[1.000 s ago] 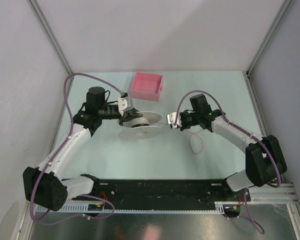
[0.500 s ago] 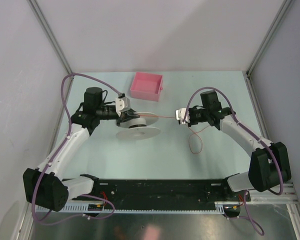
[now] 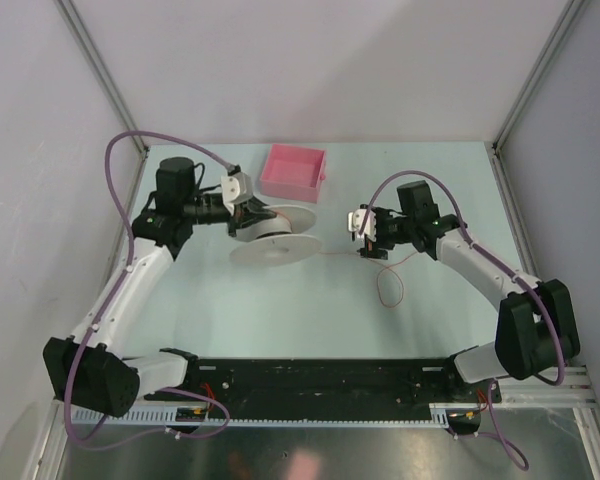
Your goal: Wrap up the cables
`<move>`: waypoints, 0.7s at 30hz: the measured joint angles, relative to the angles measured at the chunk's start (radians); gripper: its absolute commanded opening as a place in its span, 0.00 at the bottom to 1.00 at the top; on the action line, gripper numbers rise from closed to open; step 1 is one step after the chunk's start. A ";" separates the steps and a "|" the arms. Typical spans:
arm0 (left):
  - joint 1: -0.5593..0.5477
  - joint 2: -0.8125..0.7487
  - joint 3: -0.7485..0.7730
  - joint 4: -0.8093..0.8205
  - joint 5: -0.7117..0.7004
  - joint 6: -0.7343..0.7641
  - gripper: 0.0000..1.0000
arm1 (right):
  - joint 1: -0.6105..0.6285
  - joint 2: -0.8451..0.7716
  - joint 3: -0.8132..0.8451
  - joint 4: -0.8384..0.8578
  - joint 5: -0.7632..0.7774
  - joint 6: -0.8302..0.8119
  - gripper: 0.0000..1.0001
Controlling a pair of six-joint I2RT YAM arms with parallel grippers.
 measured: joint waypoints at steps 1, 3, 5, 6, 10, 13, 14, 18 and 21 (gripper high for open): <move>0.002 0.003 0.024 0.000 -0.001 -0.019 0.00 | 0.000 0.004 0.000 0.014 0.006 0.031 0.81; 0.003 0.011 0.063 0.000 -0.006 -0.051 0.00 | -0.003 0.009 0.000 0.045 0.012 0.090 0.87; 0.004 0.022 0.111 0.000 -0.021 -0.100 0.00 | -0.008 0.013 0.000 0.094 0.016 0.172 0.89; 0.006 0.028 0.136 0.000 -0.031 -0.127 0.00 | -0.011 0.014 0.000 0.119 0.017 0.211 0.91; 0.017 0.049 0.226 0.003 -0.076 -0.243 0.00 | -0.026 0.022 0.000 0.218 0.036 0.368 0.99; 0.025 0.058 0.288 0.007 -0.129 -0.345 0.00 | -0.049 0.035 0.000 0.259 0.025 0.468 0.99; 0.026 0.058 0.301 0.009 -0.152 -0.378 0.00 | -0.055 0.042 0.000 0.267 0.021 0.498 0.99; 0.031 0.058 0.335 0.014 -0.248 -0.520 0.00 | -0.060 0.089 0.000 0.273 0.015 0.570 0.98; 0.034 0.058 0.337 0.018 -0.317 -0.618 0.00 | -0.027 0.137 0.000 0.267 0.014 0.593 0.97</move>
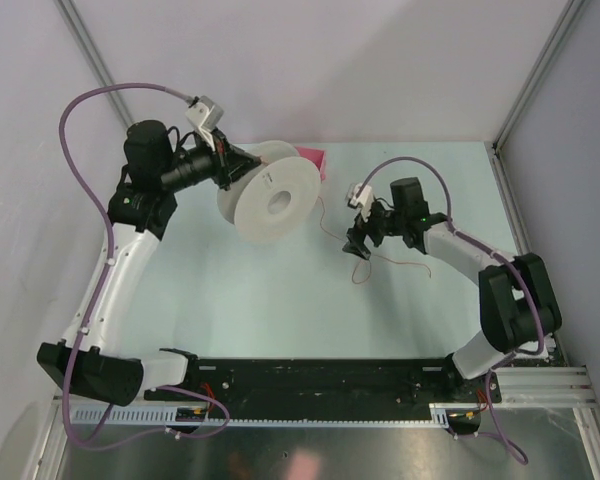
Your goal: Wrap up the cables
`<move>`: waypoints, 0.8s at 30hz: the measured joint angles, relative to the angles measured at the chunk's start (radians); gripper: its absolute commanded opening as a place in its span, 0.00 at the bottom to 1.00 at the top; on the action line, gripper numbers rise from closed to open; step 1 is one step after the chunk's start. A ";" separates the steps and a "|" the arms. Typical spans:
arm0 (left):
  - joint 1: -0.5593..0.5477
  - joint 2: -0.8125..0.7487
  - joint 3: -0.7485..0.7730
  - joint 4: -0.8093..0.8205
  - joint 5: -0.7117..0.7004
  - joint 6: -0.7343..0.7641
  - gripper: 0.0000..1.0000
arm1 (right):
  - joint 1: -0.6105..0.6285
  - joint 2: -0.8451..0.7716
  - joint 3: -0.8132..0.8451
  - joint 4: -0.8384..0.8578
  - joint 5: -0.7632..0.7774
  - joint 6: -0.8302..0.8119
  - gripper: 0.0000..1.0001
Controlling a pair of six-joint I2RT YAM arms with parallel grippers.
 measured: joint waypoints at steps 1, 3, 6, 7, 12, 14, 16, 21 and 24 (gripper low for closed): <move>0.000 0.000 0.000 -0.002 -0.015 -0.020 0.00 | 0.010 0.014 0.000 0.001 0.000 0.007 0.96; 0.000 -0.002 0.000 -0.002 -0.046 -0.063 0.00 | 0.041 0.058 0.000 0.022 0.000 0.027 0.96; 0.002 -0.009 0.000 -0.002 -0.070 -0.103 0.00 | 0.072 0.115 0.000 0.070 0.005 0.040 0.93; 0.002 -0.013 0.000 -0.002 -0.077 -0.117 0.00 | 0.082 0.135 0.000 0.090 0.009 0.039 0.92; 0.003 -0.031 0.016 -0.002 -0.092 -0.175 0.00 | 0.108 0.216 0.019 0.121 0.031 0.022 0.75; 0.003 -0.036 0.022 -0.002 -0.098 -0.196 0.00 | 0.117 0.247 0.046 0.119 0.047 0.007 0.63; 0.005 -0.041 0.030 -0.002 -0.106 -0.220 0.00 | 0.126 0.269 0.075 0.119 0.062 -0.013 0.52; 0.025 -0.043 0.056 -0.002 -0.124 -0.286 0.00 | 0.157 0.280 0.112 0.076 0.106 -0.070 0.06; 0.041 -0.043 0.072 -0.001 -0.154 -0.324 0.00 | 0.169 0.280 0.122 0.025 0.122 -0.111 0.01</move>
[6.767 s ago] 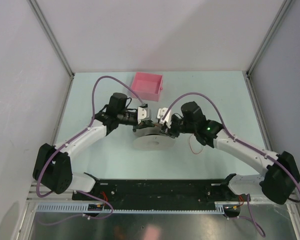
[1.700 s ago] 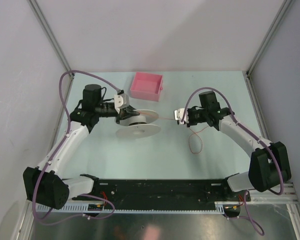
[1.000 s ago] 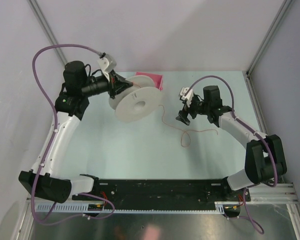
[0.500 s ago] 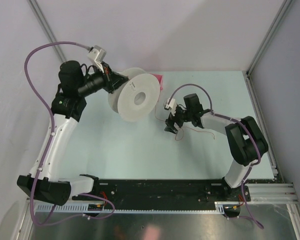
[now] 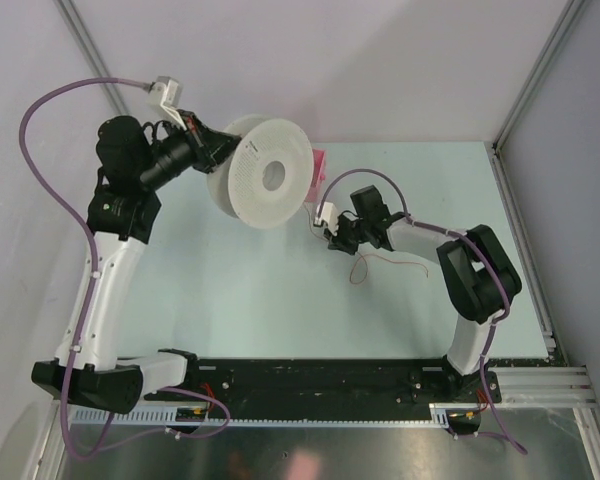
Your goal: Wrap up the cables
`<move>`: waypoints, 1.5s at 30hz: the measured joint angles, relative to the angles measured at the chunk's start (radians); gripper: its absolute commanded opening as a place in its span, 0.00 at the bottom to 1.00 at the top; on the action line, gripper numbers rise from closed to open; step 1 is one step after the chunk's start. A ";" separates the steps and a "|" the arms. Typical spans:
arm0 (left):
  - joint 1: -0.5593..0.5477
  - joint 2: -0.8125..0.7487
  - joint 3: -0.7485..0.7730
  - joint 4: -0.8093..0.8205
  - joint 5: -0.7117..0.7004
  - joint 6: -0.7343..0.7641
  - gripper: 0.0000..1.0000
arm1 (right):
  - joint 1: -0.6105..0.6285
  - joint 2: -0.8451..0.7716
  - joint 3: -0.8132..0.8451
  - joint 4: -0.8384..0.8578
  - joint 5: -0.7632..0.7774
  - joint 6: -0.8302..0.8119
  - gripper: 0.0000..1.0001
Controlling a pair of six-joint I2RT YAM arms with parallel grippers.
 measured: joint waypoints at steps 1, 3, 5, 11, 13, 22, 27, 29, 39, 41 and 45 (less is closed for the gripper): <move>0.004 0.000 0.006 0.000 -0.025 -0.017 0.00 | 0.001 0.000 0.002 -0.022 0.003 -0.013 0.00; 0.006 0.000 0.008 0.003 -0.082 -0.048 0.00 | 0.001 -0.006 0.002 -0.070 0.005 -0.036 0.00; 0.006 0.001 0.008 0.000 -0.157 -0.088 0.00 | 0.005 -0.029 0.002 -0.135 0.004 -0.061 0.00; -0.005 0.035 0.008 -0.008 -0.391 -0.201 0.00 | 0.095 -0.232 0.002 -0.300 0.008 -0.143 0.00; -0.020 0.061 0.006 -0.011 -0.475 -0.215 0.00 | 0.151 -0.306 0.002 -0.330 0.012 -0.171 0.00; -0.160 0.177 -0.072 -0.049 -0.750 -0.166 0.00 | 0.383 -0.527 0.034 -0.407 0.085 -0.312 0.00; -0.229 0.188 -0.187 -0.065 -0.786 -0.082 0.00 | 0.386 -0.533 0.094 -0.372 0.165 -0.341 0.00; -0.242 0.187 -0.227 -0.067 -0.767 -0.053 0.00 | 0.377 -0.528 0.114 -0.337 0.192 -0.344 0.00; -0.288 0.087 -0.420 -0.045 -0.441 0.141 0.00 | 0.251 -0.402 0.220 -0.188 0.254 -0.322 0.00; -0.288 0.049 -0.433 -0.040 -0.356 0.179 0.00 | 0.212 -0.370 0.251 -0.173 0.249 -0.303 0.00; -0.261 -0.024 -0.436 -0.023 -0.169 0.227 0.00 | 0.126 -0.339 0.267 -0.167 0.228 -0.267 0.00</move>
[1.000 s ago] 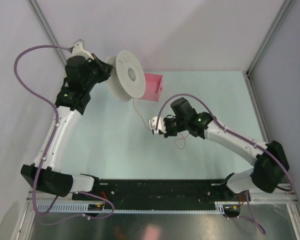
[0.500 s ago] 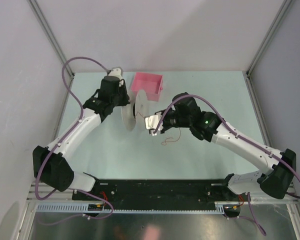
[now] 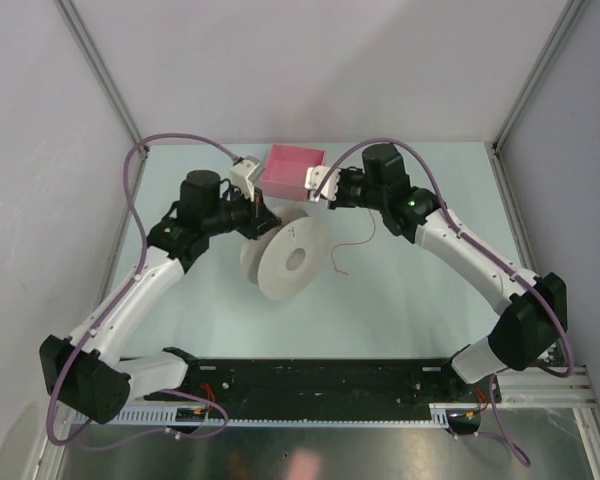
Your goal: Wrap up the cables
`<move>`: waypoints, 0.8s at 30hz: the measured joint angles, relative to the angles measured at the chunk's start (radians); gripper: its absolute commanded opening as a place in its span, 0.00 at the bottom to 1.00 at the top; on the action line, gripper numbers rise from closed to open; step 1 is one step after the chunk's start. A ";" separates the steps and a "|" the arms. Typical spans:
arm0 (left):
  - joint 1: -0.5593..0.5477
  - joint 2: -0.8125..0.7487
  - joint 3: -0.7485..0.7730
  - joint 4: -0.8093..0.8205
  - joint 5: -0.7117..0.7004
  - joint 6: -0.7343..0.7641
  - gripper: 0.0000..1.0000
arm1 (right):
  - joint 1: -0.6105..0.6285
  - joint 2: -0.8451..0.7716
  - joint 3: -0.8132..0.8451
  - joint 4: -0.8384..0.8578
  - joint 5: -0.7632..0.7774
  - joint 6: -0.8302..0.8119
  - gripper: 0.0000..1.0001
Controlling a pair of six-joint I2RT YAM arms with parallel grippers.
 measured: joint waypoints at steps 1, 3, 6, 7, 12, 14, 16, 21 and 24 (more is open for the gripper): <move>0.007 -0.017 0.002 0.002 0.046 0.002 0.00 | -0.022 0.005 0.000 -0.002 -0.010 0.012 0.00; 0.035 -0.038 0.017 0.002 0.105 0.003 0.00 | -0.068 0.018 0.000 -0.007 -0.032 0.041 0.00; 0.072 -0.044 0.085 0.016 0.176 -0.003 0.00 | -0.117 0.038 0.000 -0.027 -0.084 0.095 0.00; 0.083 -0.044 0.108 0.023 0.190 -0.008 0.00 | -0.125 0.045 0.000 -0.031 -0.103 0.113 0.00; 0.137 -0.042 0.235 0.041 0.238 -0.048 0.00 | -0.135 0.064 0.022 -0.035 -0.221 0.201 0.01; 0.153 -0.024 0.275 0.034 0.248 -0.093 0.00 | -0.145 0.064 0.034 -0.035 -0.256 0.224 0.06; 0.166 0.003 0.314 0.043 0.250 -0.132 0.00 | -0.155 0.066 0.037 -0.032 -0.291 0.256 0.16; 0.200 0.019 0.376 0.061 0.254 -0.211 0.00 | -0.205 0.096 0.025 -0.053 -0.281 0.348 0.66; 0.203 0.018 0.412 0.094 0.252 -0.237 0.00 | -0.235 0.103 -0.004 -0.052 -0.274 0.420 0.78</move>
